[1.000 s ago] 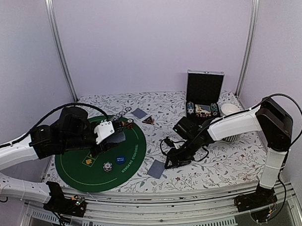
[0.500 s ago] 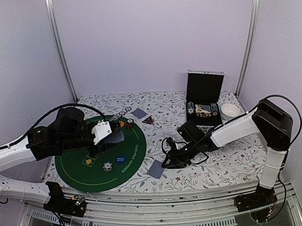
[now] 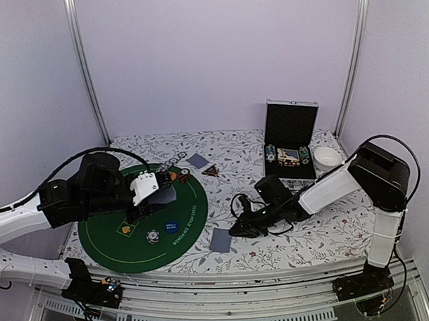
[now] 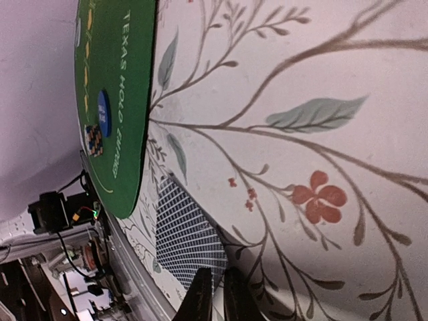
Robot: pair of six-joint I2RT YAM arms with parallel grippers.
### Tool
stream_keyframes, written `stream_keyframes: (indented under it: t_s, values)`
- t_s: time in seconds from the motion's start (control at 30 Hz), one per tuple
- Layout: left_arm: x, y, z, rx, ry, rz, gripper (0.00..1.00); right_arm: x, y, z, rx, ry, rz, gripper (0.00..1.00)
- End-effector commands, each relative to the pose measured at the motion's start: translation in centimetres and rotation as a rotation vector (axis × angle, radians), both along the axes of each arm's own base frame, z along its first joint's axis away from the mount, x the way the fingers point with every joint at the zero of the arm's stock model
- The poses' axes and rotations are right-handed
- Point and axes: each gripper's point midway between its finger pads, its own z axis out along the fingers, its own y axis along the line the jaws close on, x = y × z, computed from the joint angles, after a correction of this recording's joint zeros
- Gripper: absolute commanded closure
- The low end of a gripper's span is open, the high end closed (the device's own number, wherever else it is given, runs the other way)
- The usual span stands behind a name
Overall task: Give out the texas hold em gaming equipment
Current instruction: Pick up the poker card from the center of the board.
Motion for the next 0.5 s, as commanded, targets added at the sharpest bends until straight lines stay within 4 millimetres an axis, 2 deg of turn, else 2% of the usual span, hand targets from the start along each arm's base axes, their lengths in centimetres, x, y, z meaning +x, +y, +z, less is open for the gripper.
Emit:
stream_keyframes:
  t_s: [0.0, 0.13, 0.33, 0.4, 0.47]
  values:
    - [0.2, 0.0, 0.9, -0.039, -0.03, 0.001, 0.52, -0.3, -1.8, -3.9, -0.092, 0.065, -0.045, 0.95]
    - [0.2, 0.1, 0.8, -0.039, -0.033, 0.002, 0.52, 0.0, -1.2, -2.9, -0.043, 0.047, -0.026, 0.98]
    - [0.3, 0.1, 0.7, -0.035, -0.034, 0.004, 0.52, 1.3, 0.9, 2.6, 0.08, -0.115, 0.054, 0.98]
    - [0.3, 0.1, 0.7, -0.036, -0.034, 0.003, 0.52, 1.7, 1.6, 4.0, 0.097, -0.174, 0.103, 0.98]
    - [0.3, 0.0, 0.6, -0.034, -0.033, 0.003, 0.52, 2.2, 2.2, 4.6, 0.084, -0.209, 0.144, 0.98]
